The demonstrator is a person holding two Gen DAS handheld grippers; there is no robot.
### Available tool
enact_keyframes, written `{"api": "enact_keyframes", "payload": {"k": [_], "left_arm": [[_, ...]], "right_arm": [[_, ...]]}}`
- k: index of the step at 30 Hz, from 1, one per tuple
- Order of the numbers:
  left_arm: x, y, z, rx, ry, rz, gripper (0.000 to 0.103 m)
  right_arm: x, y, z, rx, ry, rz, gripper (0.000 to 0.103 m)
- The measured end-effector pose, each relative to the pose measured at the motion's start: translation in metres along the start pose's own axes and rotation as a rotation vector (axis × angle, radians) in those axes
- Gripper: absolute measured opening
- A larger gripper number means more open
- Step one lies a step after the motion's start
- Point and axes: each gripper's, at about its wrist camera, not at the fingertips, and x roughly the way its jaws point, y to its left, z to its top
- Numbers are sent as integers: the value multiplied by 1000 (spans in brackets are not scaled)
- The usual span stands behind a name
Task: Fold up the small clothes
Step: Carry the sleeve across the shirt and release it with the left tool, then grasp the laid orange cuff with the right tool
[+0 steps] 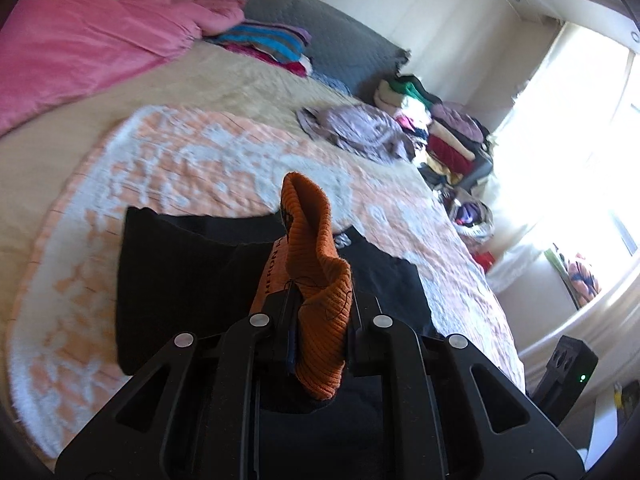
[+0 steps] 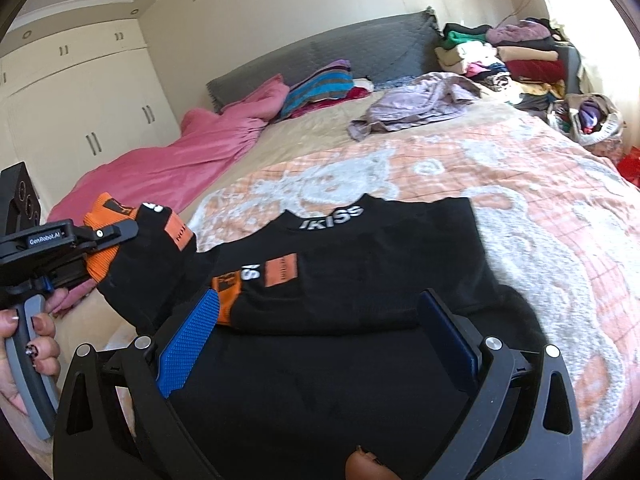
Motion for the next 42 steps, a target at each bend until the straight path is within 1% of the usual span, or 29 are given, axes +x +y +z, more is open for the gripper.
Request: {"api": "enact_keyframes", "payload": {"k": [10, 17, 18, 20, 21, 23, 25, 26, 27, 30, 32, 35, 36, 37, 39, 40, 41, 42], "left_arm": [[64, -19, -23, 36, 137, -41, 9], [98, -25, -42, 77, 213, -45, 12], [100, -25, -43, 83, 221, -48, 13], [104, -27, -47, 96, 234, -63, 25], [105, -29, -48, 105, 239, -71, 28], [105, -28, -48, 108, 246, -85, 39], [102, -25, -44, 100, 237, -98, 44], [101, -24, -41, 99, 230, -97, 49], [99, -20, -35, 98, 217, -89, 50], [92, -10, -19, 97, 182, -57, 54], [87, -5, -7, 95, 165, -57, 61], [79, 2, 11, 122, 119, 2, 61], [76, 7, 17, 137, 97, 44, 63], [73, 12, 21, 150, 76, 79, 70], [68, 21, 25, 168, 44, 134, 71], [66, 27, 26, 166, 32, 148, 71], [62, 34, 28, 159, 18, 161, 72], [60, 40, 28, 150, 9, 172, 74]], "right_arm": [[-7, -34, -1, 44, -5, -87, 98], [1, -54, -7, 75, 24, -149, 98], [2, -56, -8, 81, 29, -156, 98], [7, -60, -9, 92, 43, -171, 98], [9, -61, -10, 95, 49, -177, 98], [13, -63, -11, 101, 60, -186, 98], [18, -62, -13, 97, 72, -184, 98], [21, -60, -13, 93, 80, -181, 98], [25, -57, -14, 87, 89, -175, 98], [38, -44, -17, 66, 132, -135, 98], [48, -33, -18, 53, 149, -104, 98], [63, -16, -20, 25, 181, -65, 98], [69, -11, -21, 18, 199, -62, 98], [75, -7, -21, 13, 212, -62, 98], [86, -2, -23, 9, 233, -63, 98], [89, 0, -25, 7, 242, -64, 95], [94, 3, -27, 4, 256, -61, 82], [98, 4, -30, 4, 271, -56, 76]]}}
